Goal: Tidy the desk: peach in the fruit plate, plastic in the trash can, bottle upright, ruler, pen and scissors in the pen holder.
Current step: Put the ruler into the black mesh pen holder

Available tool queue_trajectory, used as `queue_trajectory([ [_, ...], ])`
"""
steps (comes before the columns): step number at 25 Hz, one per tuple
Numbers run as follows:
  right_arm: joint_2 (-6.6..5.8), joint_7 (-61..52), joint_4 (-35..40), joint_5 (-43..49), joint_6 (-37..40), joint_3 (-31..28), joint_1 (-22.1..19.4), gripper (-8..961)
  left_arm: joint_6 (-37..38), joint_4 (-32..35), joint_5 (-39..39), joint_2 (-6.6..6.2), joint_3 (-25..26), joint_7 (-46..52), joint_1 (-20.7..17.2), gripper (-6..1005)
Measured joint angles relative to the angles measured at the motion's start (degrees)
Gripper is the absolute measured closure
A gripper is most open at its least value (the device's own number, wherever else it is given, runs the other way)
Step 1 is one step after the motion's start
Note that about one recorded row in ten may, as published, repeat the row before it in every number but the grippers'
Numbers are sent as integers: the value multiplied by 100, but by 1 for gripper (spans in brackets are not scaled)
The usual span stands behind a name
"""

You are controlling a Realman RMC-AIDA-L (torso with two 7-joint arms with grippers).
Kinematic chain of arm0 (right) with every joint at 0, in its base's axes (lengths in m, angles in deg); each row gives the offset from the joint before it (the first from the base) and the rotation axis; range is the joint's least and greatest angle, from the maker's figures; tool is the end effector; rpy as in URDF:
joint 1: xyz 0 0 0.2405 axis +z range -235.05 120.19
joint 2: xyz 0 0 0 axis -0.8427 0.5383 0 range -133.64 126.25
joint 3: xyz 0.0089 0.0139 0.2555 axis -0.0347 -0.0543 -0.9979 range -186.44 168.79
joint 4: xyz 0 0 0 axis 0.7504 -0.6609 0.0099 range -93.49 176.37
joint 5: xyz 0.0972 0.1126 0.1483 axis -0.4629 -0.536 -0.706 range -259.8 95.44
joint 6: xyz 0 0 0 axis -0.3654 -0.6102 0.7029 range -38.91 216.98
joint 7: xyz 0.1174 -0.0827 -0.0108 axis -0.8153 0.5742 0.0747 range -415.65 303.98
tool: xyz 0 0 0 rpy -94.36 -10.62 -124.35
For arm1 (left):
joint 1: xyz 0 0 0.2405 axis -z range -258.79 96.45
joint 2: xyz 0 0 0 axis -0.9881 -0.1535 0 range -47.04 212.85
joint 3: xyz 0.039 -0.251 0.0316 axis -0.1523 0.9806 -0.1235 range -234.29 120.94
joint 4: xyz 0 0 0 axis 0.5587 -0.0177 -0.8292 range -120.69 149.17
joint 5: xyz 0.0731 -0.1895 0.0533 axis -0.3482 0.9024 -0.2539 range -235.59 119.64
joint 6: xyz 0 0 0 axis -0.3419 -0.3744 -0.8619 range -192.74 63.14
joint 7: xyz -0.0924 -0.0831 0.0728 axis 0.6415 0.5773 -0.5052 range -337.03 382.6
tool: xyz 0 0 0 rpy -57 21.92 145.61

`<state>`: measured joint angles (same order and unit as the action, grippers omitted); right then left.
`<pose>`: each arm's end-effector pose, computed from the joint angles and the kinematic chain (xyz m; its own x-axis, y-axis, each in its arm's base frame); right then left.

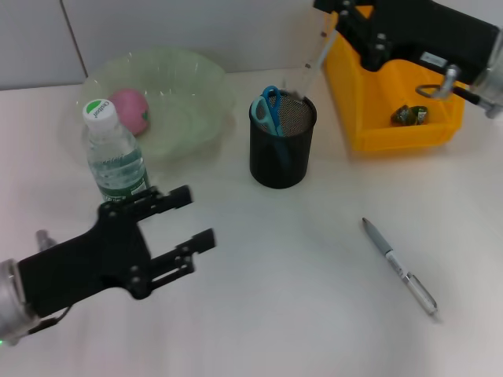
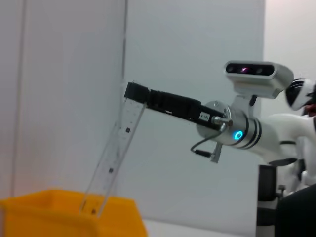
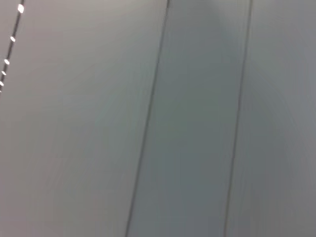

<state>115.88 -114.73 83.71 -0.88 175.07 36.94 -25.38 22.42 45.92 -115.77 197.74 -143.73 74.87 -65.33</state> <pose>0.1884 0.3735 0.0520 0.6654 0.2543 -0.7018 -0.2252 -0.8280 -0.5136 -0.2536 0.2645 -0.0296 0.6697 0.0581 0.7403 0.2956 -0.9354 -0.1940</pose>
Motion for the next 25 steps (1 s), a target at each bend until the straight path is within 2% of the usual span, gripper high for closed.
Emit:
queue_trajectory([
  [1, 3, 262, -46, -245, -268, 315, 2, 924, 24, -21, -2, -51, 42, 3, -74, 356],
  [2, 3, 262, -46, -245, -268, 315, 2, 922, 24, -21, -2, -51, 42, 3, -74, 356],
  [3, 4, 400, -72, -507, -563, 715, -4, 921, 74, -44, -3, -71, 106, 4, -124, 356],
  [4, 4, 400, -72, -507, -563, 715, -4, 920, 74, -44, -3, -71, 106, 4, -124, 356],
  [6, 11, 529, -76, -686, -905, 1173, 4, 918, 111, -48, -5, -74, 147, 12, -150, 356],
  [8, 13, 570, -78, -728, -962, 1256, 5, 916, 115, -48, -11, -75, 150, 34, -138, 356],
  [11, 23, 696, -86, -979, -1356, 1725, -8, 913, 93, -48, -118, -82, 222, 196, -80, 355],
  [25, -12, 276, -33, -965, -1511, 1834, -106, 898, 68, -47, -373, -41, 440, 369, 24, 354],
])
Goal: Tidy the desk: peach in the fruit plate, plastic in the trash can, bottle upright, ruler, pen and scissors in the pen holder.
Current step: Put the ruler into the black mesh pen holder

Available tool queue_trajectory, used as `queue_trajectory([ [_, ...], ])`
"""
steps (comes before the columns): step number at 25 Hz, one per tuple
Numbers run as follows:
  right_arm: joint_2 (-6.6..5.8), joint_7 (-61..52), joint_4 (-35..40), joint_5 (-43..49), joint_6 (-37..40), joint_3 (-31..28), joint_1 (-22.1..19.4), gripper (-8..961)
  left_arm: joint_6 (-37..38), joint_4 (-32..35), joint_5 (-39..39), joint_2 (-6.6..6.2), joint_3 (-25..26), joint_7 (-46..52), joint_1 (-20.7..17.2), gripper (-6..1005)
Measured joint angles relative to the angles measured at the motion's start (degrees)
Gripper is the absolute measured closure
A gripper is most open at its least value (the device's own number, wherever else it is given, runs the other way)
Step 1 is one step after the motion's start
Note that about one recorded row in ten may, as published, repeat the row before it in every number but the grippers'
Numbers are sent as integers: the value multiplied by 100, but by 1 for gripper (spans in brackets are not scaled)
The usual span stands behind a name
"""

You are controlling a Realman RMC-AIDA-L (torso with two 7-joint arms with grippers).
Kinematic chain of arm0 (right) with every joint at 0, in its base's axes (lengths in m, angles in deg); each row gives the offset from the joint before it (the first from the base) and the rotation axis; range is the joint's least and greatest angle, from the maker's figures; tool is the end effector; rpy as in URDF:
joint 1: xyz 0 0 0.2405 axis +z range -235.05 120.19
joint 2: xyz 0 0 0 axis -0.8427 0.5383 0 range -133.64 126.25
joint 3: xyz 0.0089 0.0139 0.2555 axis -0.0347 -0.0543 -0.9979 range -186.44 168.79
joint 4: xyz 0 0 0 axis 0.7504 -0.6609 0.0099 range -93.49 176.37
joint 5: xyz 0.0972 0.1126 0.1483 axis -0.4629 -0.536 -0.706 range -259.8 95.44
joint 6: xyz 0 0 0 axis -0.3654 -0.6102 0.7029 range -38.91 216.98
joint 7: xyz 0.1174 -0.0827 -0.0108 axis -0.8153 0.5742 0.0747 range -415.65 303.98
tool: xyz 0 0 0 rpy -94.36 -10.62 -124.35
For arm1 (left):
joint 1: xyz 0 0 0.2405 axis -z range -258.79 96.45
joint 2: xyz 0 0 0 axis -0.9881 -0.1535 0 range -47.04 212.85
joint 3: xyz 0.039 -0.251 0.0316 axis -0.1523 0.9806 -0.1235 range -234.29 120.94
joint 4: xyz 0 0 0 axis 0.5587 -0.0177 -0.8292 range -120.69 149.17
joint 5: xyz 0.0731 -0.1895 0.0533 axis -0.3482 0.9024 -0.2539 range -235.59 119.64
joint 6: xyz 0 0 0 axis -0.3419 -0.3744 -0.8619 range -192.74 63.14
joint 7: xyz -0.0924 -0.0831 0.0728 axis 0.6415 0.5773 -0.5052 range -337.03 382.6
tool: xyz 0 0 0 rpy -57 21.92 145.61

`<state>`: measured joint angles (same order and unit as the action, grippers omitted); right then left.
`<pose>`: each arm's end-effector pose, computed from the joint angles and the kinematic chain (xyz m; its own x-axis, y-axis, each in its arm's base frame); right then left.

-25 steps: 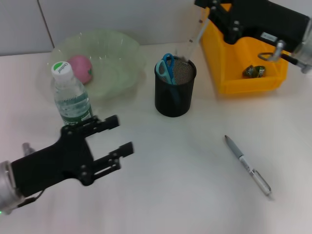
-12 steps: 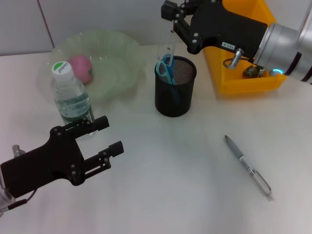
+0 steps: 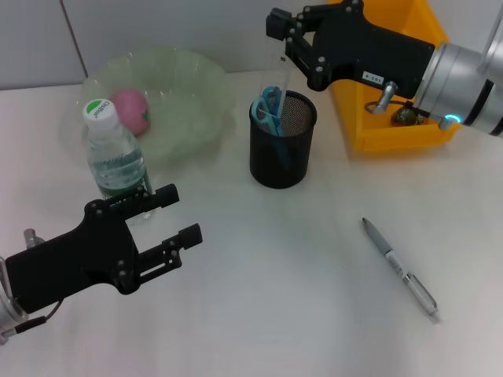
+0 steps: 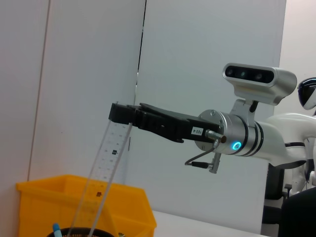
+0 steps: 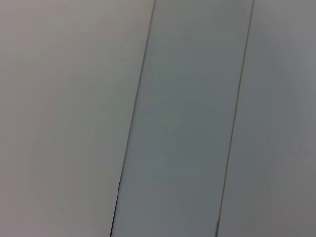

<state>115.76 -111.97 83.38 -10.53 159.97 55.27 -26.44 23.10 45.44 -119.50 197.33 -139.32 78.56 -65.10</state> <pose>0.1776 0.3863 0.0109 0.7379 0.1978 -0.6453 -0.2377 -0.8187 -0.5228 -0.2615 0.2679 -0.0211 0.6689 0.1071 0.7356 0.3401 -0.9240 -0.1746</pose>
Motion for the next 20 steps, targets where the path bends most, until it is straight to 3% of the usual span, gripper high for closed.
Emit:
queue_trajectory([
  [20, -19, -67, -259, 137, -446, 295, 117, 877, -10, 0, -9, 1, 4, -4, 19, 356],
])
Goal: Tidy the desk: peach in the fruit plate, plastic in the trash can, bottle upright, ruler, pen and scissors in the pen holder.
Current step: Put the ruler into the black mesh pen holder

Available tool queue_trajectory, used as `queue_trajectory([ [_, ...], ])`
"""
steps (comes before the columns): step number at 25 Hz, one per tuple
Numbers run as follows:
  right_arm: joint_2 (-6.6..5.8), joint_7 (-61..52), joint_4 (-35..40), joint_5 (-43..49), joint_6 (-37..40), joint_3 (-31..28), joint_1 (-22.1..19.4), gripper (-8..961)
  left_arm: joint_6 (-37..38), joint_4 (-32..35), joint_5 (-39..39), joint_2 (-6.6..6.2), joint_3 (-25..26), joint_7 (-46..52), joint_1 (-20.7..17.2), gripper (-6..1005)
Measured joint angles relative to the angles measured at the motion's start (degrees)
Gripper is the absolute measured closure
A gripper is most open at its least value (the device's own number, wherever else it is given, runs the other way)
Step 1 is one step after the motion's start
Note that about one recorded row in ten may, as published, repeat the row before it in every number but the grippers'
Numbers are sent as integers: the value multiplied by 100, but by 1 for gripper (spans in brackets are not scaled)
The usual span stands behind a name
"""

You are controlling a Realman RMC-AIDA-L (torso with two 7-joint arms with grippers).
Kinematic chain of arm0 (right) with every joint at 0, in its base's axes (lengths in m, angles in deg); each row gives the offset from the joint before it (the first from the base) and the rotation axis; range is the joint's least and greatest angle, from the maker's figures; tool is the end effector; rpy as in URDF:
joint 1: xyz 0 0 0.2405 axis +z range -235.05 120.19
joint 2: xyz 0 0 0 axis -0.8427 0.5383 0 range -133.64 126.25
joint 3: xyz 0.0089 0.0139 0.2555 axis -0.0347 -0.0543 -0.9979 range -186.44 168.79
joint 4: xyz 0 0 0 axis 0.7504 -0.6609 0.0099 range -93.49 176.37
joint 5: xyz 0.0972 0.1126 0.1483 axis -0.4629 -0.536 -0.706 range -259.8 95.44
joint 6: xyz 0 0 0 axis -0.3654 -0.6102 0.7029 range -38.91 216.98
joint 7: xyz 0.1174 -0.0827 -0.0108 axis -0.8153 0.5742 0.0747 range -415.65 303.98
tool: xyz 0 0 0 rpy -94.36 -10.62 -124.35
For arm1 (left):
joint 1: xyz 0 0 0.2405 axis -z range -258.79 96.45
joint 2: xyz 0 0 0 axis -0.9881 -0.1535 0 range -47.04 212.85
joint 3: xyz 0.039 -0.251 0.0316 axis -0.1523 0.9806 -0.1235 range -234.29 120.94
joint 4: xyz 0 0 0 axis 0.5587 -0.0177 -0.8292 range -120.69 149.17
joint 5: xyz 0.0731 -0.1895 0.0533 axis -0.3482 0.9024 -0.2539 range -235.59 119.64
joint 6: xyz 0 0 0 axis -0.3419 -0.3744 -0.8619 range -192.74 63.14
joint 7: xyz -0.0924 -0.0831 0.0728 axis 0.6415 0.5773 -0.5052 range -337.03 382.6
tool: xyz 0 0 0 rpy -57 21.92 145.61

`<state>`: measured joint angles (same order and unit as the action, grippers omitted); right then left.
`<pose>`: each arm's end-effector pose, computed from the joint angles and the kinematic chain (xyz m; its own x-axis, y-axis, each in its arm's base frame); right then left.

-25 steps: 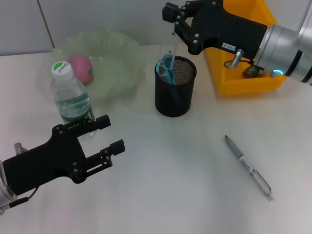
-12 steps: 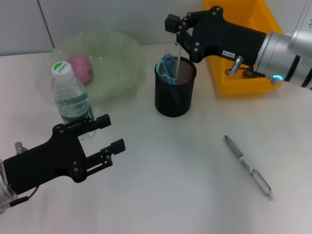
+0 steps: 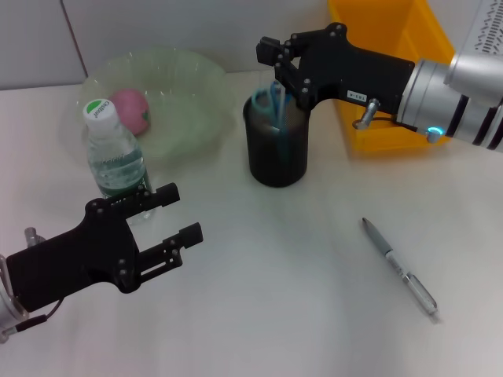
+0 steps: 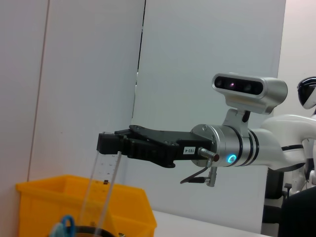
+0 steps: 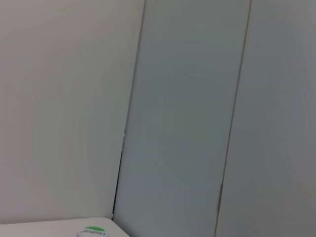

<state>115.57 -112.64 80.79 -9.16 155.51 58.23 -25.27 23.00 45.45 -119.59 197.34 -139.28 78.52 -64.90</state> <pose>0.1839 0.3908 -0.0075 0.7855 0.1295 -0.6051 -0.2526 -0.8256 -0.5046 -0.2608 0.2689 -0.0213 0.6707 0.1046 0.7343 0.3369 -0.9249 -0.1760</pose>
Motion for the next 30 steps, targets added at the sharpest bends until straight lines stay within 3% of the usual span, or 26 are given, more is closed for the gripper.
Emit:
queue_trajectory([
  [17, 8, -123, 139, -145, 206, 1, -143, 859, 7, 0, 0, 16, 0, -2, 5, 355],
  [30, 2, -85, 88, -124, -233, 314, -52, 845, -1, -14, -26, 26, 39, -2, -1, 355],
])
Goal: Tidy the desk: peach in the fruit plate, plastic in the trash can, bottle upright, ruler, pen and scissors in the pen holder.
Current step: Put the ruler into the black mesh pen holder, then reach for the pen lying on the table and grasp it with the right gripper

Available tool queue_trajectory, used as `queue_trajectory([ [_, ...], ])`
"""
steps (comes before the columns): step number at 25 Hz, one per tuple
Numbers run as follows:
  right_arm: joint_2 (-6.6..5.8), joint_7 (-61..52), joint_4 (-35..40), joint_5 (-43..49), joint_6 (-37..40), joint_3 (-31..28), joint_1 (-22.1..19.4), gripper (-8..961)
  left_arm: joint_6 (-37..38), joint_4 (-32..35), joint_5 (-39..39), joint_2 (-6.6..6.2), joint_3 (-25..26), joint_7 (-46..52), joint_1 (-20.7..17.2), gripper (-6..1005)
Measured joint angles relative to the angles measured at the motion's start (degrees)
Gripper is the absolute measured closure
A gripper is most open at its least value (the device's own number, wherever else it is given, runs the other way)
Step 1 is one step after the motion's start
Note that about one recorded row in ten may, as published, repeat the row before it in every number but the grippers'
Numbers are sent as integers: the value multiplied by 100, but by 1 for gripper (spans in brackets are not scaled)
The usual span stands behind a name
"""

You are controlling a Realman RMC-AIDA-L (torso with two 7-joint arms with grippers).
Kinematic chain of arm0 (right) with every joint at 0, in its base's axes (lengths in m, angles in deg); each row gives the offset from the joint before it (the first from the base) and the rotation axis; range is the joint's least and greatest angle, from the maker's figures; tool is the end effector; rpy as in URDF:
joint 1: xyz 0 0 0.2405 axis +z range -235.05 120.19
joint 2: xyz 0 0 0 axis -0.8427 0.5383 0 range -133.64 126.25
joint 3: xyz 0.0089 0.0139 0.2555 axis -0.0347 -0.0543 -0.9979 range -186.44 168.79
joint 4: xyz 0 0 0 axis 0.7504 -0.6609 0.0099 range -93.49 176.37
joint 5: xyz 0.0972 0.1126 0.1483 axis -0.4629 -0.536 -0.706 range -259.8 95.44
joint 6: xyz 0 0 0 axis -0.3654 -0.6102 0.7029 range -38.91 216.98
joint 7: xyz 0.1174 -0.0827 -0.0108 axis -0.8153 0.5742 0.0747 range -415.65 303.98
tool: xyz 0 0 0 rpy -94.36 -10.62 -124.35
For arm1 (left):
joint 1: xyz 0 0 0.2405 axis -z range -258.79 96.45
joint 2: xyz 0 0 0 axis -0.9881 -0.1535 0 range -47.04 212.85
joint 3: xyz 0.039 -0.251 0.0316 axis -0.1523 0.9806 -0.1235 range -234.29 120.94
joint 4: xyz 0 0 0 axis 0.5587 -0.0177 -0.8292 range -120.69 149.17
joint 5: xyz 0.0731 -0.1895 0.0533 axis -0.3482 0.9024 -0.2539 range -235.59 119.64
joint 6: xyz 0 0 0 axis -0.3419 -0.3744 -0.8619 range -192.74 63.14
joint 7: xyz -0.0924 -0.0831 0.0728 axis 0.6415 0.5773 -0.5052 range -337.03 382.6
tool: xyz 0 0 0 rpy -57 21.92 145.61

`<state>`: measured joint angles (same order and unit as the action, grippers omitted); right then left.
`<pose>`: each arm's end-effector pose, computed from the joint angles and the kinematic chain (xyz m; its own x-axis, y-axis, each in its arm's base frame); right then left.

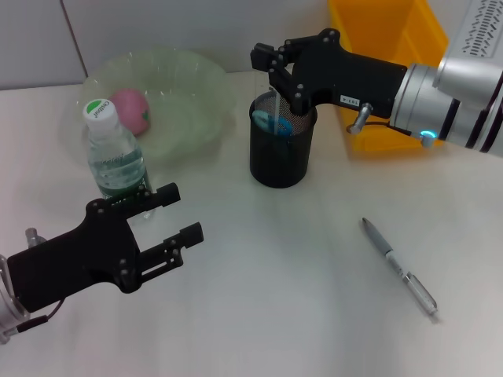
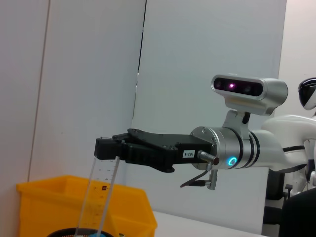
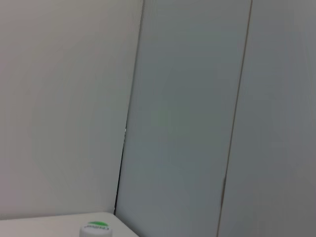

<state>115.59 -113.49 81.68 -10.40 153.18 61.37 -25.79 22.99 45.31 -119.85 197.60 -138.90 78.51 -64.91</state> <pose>0.1822 0.3903 -0.0136 0.7945 0.1117 -0.5969 -0.2583 -0.8275 -0.4985 -0.2607 0.2687 -0.0223 0.6684 0.1065 0.7361 0.3409 -0.9235 -0.1759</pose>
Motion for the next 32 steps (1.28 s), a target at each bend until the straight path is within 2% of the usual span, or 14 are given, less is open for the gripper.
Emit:
queue_trajectory([
  [13, -2, -42, -363, 42, -261, 81, 153, 831, 2, -48, -18, 0, 14, -11, 17, 354],
  [18, 13, -49, -347, 14, -274, 58, 77, 826, 18, -48, -19, -7, 14, 4, 18, 354],
  [24, 9, -61, -333, -14, -247, -13, 37, 606, 19, -48, -19, -12, 14, 9, 29, 354],
  [32, 6, -62, -333, -68, -302, -25, 34, 397, 19, -48, -18, -19, 14, 9, 35, 354],
])
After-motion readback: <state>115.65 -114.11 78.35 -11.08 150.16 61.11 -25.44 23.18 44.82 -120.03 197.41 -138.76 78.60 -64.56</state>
